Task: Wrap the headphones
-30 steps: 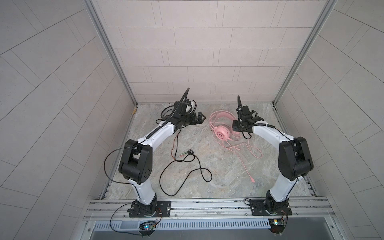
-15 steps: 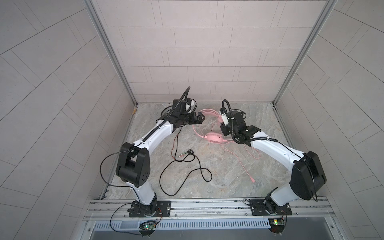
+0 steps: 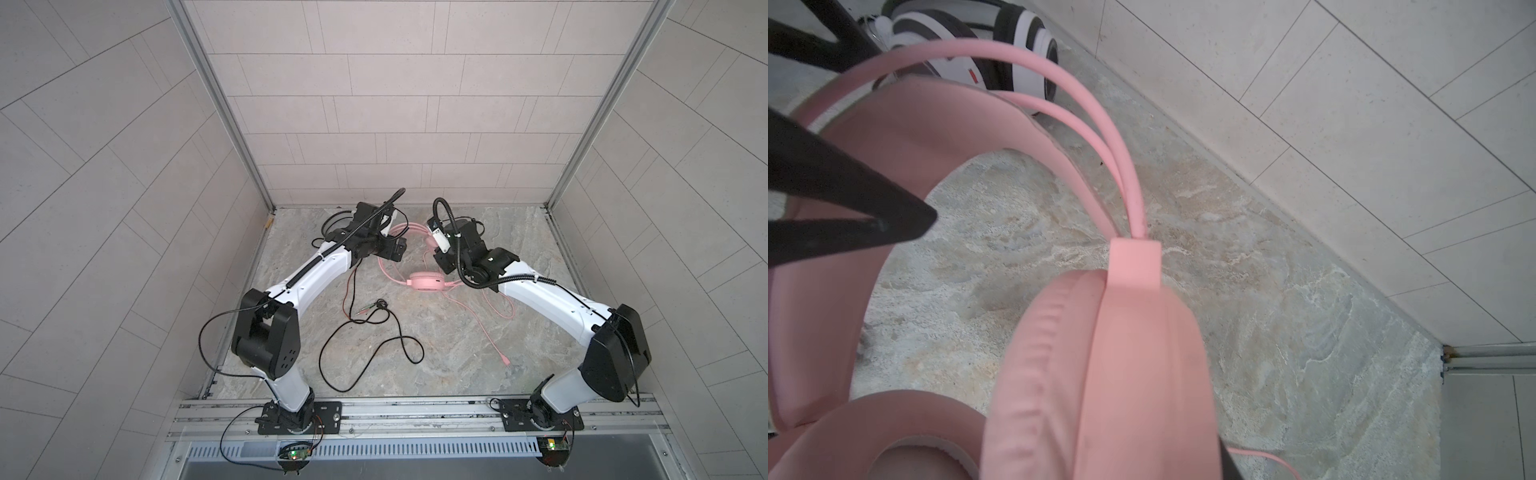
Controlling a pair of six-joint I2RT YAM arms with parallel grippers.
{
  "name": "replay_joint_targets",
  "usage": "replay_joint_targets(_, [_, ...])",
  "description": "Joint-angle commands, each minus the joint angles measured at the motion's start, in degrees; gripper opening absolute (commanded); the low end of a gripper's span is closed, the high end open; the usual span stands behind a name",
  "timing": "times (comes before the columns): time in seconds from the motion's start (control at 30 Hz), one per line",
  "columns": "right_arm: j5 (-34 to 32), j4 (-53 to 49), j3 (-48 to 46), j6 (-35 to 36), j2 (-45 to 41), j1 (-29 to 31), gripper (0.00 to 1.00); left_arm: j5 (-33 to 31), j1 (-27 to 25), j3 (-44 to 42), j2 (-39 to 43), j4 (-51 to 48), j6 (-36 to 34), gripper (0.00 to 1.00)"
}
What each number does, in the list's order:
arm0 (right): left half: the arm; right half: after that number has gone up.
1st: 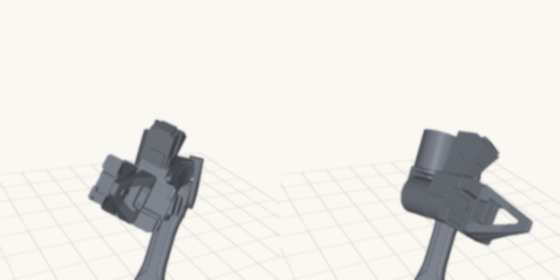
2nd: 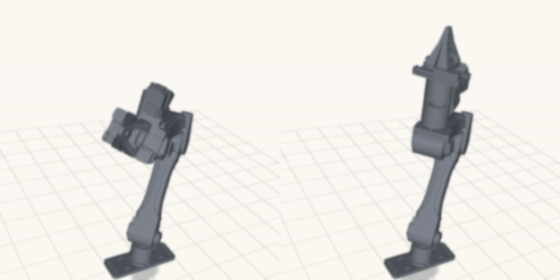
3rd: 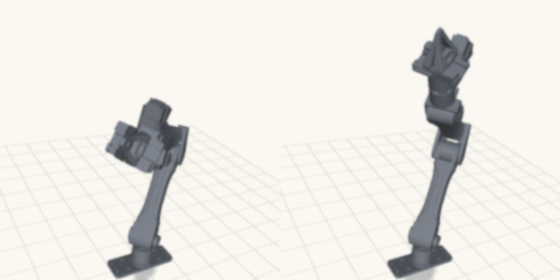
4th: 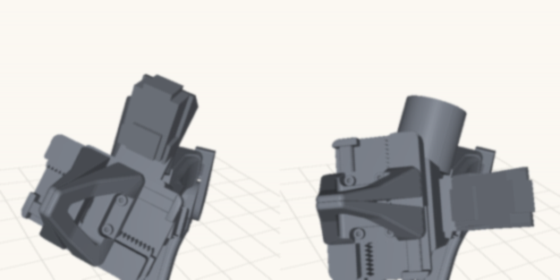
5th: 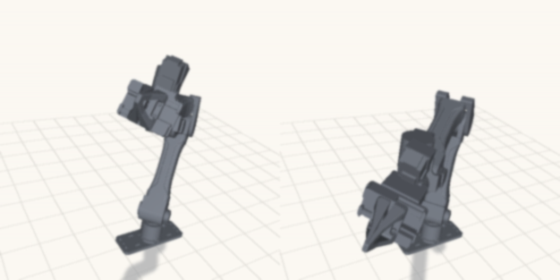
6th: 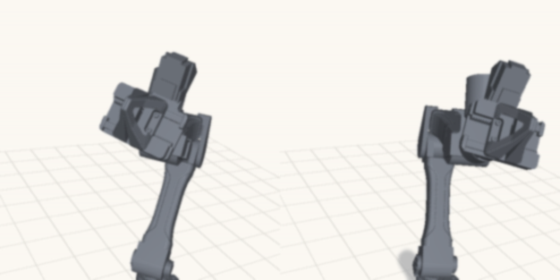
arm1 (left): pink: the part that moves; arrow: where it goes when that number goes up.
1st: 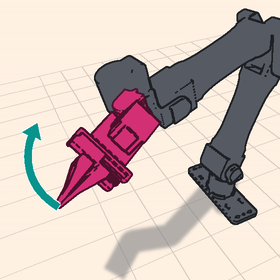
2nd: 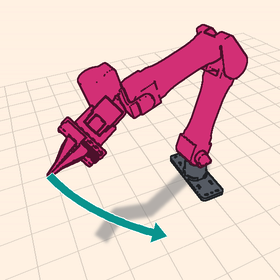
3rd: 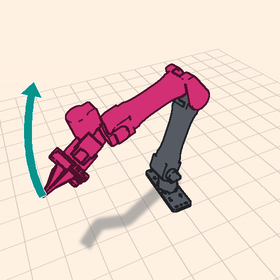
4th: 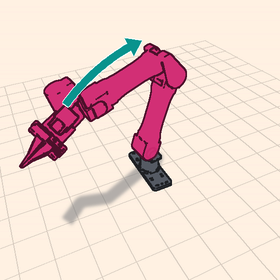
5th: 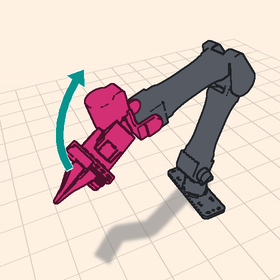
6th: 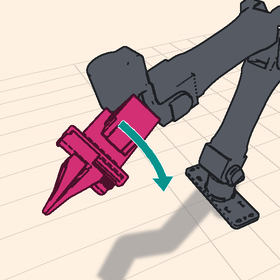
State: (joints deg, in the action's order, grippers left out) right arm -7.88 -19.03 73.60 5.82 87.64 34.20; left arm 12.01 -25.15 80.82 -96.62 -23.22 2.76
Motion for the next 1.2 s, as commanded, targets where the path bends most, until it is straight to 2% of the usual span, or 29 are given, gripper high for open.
replay_joint_targets(0.0, [3.3, 0.5, 2.4, 1.0, -2.3, 1.6, 0.26, -4.0, -0.3, -0.5, 1.6, 0.3, -2.8, 0.99])
replay_joint_targets(0.1, [4.3, 0.2, 3.4, 1.5, -1.8, 2.0, 0.26, -4.6, -0.4, 0.9, 0.3, -0.9, -3.1, 0.97])
replay_joint_targets(0.27, [3.6, -0.4, 3.0, 1.8, -1.5, 2.2, 0.26, -4.7, -0.4, 1.2, -0.3, -1.4, -3.8, 0.85])
replay_joint_targets(0.37, [1.6, -0.9, 3.9, 2.0, -1.2, 2.2, 0.26, -4.2, -0.4, 2.6, -1.3, -2.8, -4.3, 0.74])
replay_joint_targets(0.47, [1.3, 1.4, 2.5, 0.4, -2.8, 2.3, 0.25, -4.2, -0.4, 2.6, -1.9, -3.2, -4.4, 0.70])
replay_joint_targets(0.77, [1.4, 7.7, -0.9, -2.9, -6.7, 2.3, 0.24, -5.7, -0.5, 3.8, -3.5, -5.2, -5.1, 0.68])
replay_joint_targets(0.93, [2.5, 7.0, 0.2, -2.2, -6.3, 2.2, 0.23, -4.8, -0.4, 4.8, -3.4, -5.8, -5.0, 0.49])
replay_joint_targets(1.0, [3.8, 7.6, -0.7, -2.1, -6.3, 2.2, 0.24, -4.3, -0.4, 4.0, -2.9, -4.8, -4.5, 0.46])
replay_joint_targets(1.17, [4.2, 6.0, 0.8, -1.8, -4.8, 2.2, 0.26, -3.7, -0.4, 4.3, -2.9, -4.5, -4.0, 0.28])
